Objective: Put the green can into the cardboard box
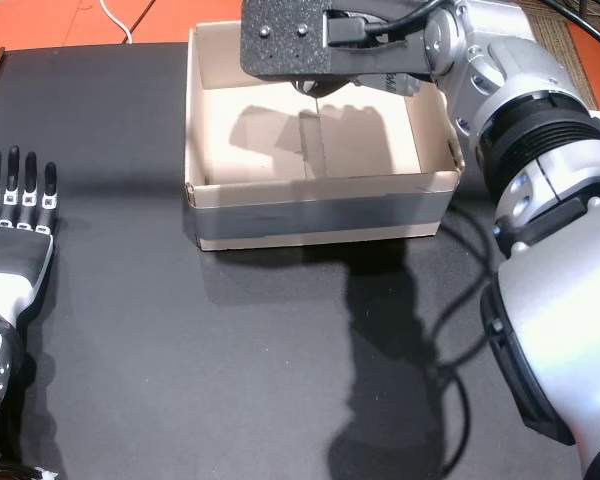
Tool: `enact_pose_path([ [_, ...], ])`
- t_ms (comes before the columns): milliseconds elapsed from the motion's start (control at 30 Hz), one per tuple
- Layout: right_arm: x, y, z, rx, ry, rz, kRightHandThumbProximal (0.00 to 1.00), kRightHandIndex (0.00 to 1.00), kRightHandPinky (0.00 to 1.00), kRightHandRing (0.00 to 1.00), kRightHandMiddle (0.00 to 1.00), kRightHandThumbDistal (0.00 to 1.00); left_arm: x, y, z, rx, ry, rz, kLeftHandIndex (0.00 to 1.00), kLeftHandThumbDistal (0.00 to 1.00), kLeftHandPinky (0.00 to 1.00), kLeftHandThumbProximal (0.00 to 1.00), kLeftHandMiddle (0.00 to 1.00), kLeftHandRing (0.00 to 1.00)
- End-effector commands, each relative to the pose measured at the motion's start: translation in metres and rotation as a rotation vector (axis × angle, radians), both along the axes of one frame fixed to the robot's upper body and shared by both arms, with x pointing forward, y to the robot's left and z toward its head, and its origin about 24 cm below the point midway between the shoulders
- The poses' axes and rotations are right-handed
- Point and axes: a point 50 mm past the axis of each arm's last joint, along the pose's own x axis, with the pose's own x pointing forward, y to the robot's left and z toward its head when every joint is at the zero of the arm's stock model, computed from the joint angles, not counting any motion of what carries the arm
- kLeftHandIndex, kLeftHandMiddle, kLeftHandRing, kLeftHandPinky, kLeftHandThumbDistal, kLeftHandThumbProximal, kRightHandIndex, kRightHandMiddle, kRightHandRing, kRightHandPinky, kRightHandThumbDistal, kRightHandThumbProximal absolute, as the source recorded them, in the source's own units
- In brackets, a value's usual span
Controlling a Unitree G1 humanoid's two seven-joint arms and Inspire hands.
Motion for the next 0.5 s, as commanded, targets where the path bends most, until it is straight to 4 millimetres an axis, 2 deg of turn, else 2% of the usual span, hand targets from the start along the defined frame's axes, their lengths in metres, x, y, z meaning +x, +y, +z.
enact_pose_path([
  [0, 0.001, 0.003, 0.006, 0.008, -0.029, 0.016, 0.38, 0.06, 0.43, 0.24, 0.11, 0.33, -0.012, -0.009, -0.020, -0.026, 0.104, -0.009, 0.52, 0.00, 0.73, 0.60, 0.53, 0.66],
  [67, 0.000, 0.002, 0.003, 0.024, -0.010, 0.012, 0.39, 0.08, 0.44, 0.26, 0.13, 0.35, -0.012, -0.009, -0.020, -0.023, 0.106, -0.011, 0.53, 0.00, 0.74, 0.62, 0.53, 0.65],
  [233, -0.001, 0.002, -0.006, 0.079, 0.035, 0.003, 0.37, 0.08, 0.37, 0.22, 0.10, 0.37, -0.013, -0.008, -0.020, -0.015, 0.094, -0.020, 0.53, 0.00, 0.76, 0.62, 0.53, 0.65],
  [333, -0.002, 0.003, -0.012, 0.099, 0.045, 0.011, 0.35, 0.14, 0.45, 0.30, 0.17, 0.35, -0.013, -0.008, -0.020, -0.023, 0.091, -0.014, 0.52, 0.00, 0.74, 0.57, 0.53, 0.66],
  [367, -0.003, 0.004, -0.013, 0.100, 0.052, 0.013, 0.38, 0.20, 0.55, 0.38, 0.25, 0.37, -0.013, -0.008, -0.020, -0.022, 0.089, -0.013, 0.52, 0.00, 0.73, 0.56, 0.54, 0.66],
  [400, -0.003, 0.004, -0.014, 0.105, 0.062, 0.017, 0.42, 0.27, 0.64, 0.46, 0.33, 0.41, -0.013, -0.008, -0.020, -0.020, 0.088, -0.014, 0.53, 0.00, 0.74, 0.56, 0.55, 0.67],
  [433, -0.003, 0.004, -0.014, 0.111, 0.075, 0.022, 0.49, 0.34, 0.69, 0.53, 0.40, 0.60, -0.013, -0.008, -0.020, -0.018, 0.090, -0.014, 0.53, 0.00, 0.73, 0.57, 0.55, 0.68],
  [467, -0.003, 0.004, -0.014, 0.116, 0.085, 0.025, 0.52, 0.40, 0.73, 0.57, 0.45, 0.62, -0.013, -0.009, -0.020, -0.017, 0.092, -0.014, 0.53, 0.00, 0.73, 0.57, 0.55, 0.68],
])
